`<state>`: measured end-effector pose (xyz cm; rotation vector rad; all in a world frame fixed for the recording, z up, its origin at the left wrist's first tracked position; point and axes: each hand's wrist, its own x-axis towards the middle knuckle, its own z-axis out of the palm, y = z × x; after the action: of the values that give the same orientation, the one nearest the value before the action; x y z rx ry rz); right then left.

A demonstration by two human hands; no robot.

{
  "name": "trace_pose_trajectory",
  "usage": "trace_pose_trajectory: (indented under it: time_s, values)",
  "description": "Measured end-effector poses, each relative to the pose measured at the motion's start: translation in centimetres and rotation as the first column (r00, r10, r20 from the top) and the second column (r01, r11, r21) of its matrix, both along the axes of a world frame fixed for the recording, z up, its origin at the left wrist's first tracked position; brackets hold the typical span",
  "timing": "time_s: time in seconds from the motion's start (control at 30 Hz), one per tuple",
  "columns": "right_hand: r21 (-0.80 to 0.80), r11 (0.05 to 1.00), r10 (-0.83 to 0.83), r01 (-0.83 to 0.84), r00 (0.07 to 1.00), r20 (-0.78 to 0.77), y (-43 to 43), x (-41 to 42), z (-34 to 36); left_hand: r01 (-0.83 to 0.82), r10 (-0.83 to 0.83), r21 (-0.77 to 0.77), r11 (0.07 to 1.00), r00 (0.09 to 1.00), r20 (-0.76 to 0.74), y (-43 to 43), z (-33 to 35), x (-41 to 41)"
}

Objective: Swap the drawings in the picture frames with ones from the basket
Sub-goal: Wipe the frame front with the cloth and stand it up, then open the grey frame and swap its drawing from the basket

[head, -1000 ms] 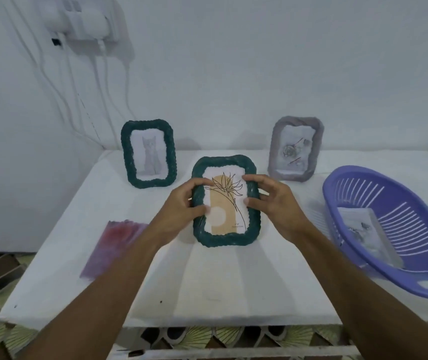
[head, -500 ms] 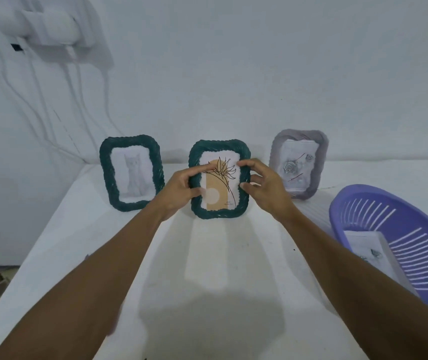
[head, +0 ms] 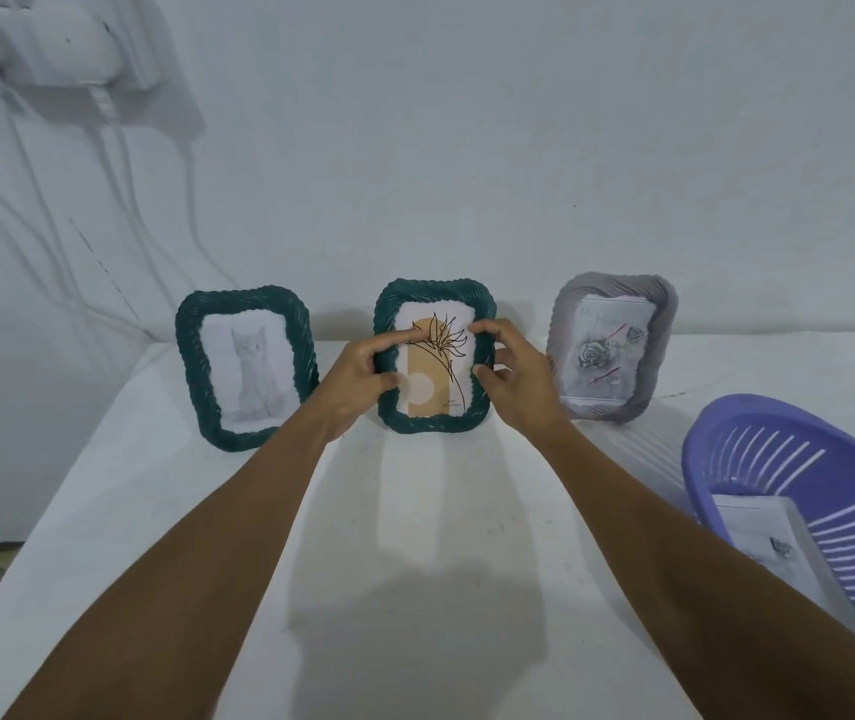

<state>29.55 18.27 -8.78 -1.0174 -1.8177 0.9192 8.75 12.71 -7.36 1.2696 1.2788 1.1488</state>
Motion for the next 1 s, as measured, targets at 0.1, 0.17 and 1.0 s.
trace_pose_trajectory:
  time_s: [0.1, 0.17, 1.0]
  values:
    - [-0.008, 1.0, 0.001, -0.001, 1.0, 0.029, -0.2, 0.2, -0.3, 0.009, -0.009, 0.006, 1.0, 1.0, 0.011, -0.2, -0.4, 0.1]
    - [-0.015, 1.0, 0.003, -0.002, 0.999, 0.035, -0.3, 0.1, -0.3, -0.026, 0.026, 0.008, 1.0, 0.999, -0.026, -0.3, -0.7, 0.1]
    - [0.009, 0.926, -0.374, 0.377, 0.916, 0.144, 3.9, 16.1, 5.2, 0.158, -0.086, 0.08, 0.984, 0.821, -0.565, 3.1, -1.7, 17.8]
